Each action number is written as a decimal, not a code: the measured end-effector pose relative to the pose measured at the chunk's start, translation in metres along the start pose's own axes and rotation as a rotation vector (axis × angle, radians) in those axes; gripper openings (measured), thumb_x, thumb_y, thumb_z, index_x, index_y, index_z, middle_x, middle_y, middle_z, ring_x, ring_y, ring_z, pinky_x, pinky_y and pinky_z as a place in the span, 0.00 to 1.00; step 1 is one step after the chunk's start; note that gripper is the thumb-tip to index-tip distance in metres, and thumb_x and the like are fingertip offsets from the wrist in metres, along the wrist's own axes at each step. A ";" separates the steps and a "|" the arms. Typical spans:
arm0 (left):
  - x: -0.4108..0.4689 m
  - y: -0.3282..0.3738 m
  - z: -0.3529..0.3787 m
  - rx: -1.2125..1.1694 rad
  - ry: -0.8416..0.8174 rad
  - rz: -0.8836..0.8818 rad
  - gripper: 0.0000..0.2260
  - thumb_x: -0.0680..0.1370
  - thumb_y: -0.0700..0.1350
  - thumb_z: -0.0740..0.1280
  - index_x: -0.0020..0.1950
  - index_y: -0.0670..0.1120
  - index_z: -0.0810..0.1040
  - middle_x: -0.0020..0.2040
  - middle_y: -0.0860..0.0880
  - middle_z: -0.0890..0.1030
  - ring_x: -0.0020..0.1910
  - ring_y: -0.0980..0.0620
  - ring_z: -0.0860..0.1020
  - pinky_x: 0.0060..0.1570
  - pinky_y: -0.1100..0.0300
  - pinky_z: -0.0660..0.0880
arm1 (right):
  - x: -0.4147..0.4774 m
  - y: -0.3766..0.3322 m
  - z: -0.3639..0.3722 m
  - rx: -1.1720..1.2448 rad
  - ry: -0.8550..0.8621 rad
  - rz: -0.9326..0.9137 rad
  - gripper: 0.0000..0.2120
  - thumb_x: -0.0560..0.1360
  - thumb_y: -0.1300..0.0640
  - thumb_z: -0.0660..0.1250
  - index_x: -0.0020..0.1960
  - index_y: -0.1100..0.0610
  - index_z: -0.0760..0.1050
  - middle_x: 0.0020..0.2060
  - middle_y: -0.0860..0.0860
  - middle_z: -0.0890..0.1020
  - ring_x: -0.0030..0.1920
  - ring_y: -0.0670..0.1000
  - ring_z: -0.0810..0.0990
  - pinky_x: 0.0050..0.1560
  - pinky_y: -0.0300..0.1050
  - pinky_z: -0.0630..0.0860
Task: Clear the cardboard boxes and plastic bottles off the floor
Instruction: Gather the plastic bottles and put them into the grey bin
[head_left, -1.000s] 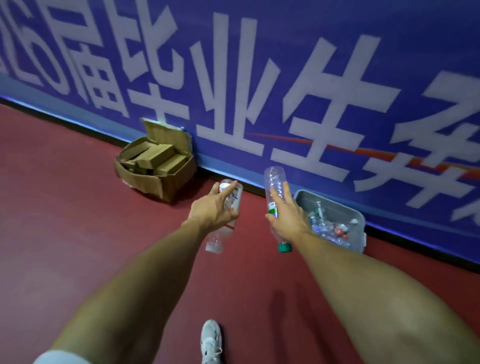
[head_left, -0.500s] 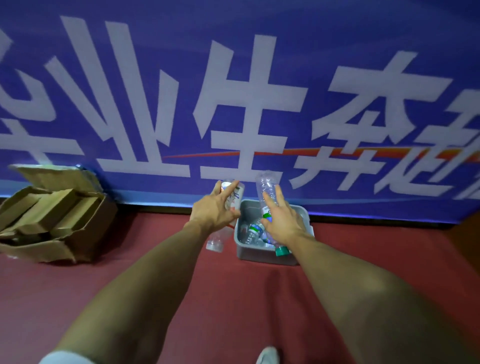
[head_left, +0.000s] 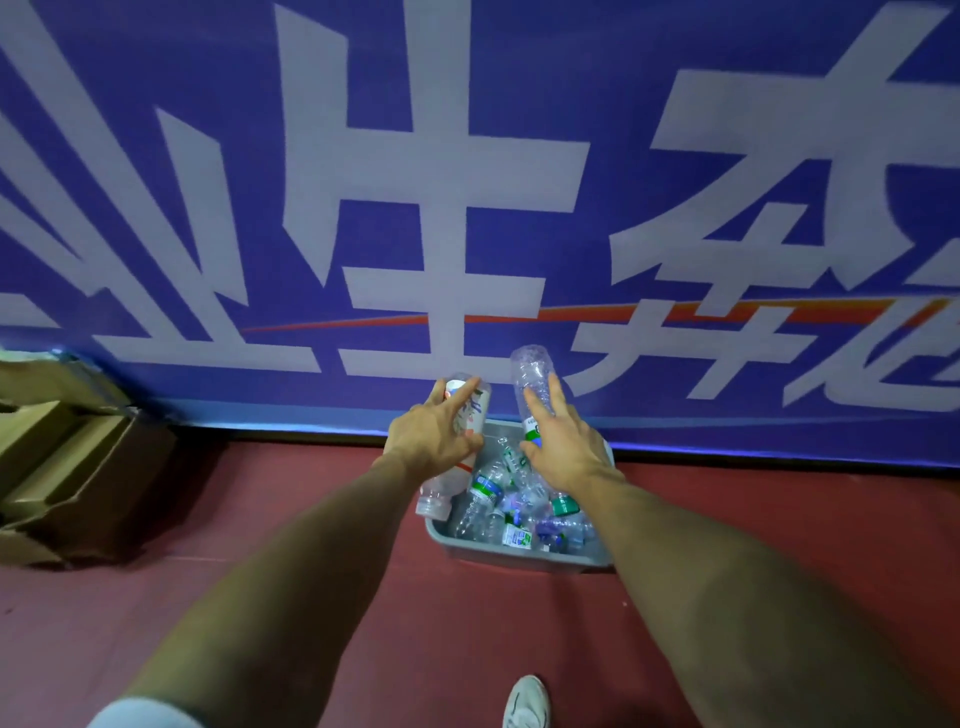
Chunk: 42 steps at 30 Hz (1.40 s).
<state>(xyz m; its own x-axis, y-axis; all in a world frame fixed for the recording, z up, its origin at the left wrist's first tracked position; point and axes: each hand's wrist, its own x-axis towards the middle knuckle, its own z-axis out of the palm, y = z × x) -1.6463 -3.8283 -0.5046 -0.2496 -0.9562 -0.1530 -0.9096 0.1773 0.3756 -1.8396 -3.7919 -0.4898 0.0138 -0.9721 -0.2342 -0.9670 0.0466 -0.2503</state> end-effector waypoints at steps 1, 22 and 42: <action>0.016 0.003 0.014 -0.009 0.002 -0.004 0.35 0.77 0.58 0.65 0.80 0.64 0.51 0.79 0.55 0.58 0.60 0.42 0.77 0.50 0.50 0.76 | 0.013 0.013 0.009 -0.003 -0.010 0.006 0.36 0.82 0.50 0.63 0.82 0.45 0.44 0.80 0.48 0.36 0.76 0.58 0.61 0.65 0.54 0.73; 0.201 -0.142 0.445 -0.247 -0.055 -0.040 0.41 0.77 0.62 0.68 0.80 0.65 0.42 0.83 0.47 0.47 0.73 0.41 0.70 0.66 0.47 0.71 | 0.210 0.189 0.413 -0.038 -0.031 0.063 0.38 0.82 0.42 0.59 0.80 0.41 0.37 0.78 0.50 0.29 0.79 0.61 0.56 0.71 0.61 0.66; 0.149 -0.126 0.376 0.085 -0.036 -0.043 0.33 0.76 0.65 0.64 0.78 0.64 0.55 0.81 0.44 0.42 0.79 0.40 0.46 0.69 0.32 0.59 | 0.177 0.156 0.345 -0.110 -0.100 0.145 0.37 0.77 0.39 0.66 0.79 0.44 0.53 0.79 0.55 0.52 0.77 0.63 0.55 0.71 0.65 0.62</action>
<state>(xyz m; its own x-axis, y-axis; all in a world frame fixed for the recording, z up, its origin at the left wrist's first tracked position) -1.6942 -3.9059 -0.9186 -0.2202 -0.9546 -0.2005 -0.9441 0.1570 0.2898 -1.8999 -3.8769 -0.8946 -0.1077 -0.9291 -0.3538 -0.9825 0.1538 -0.1048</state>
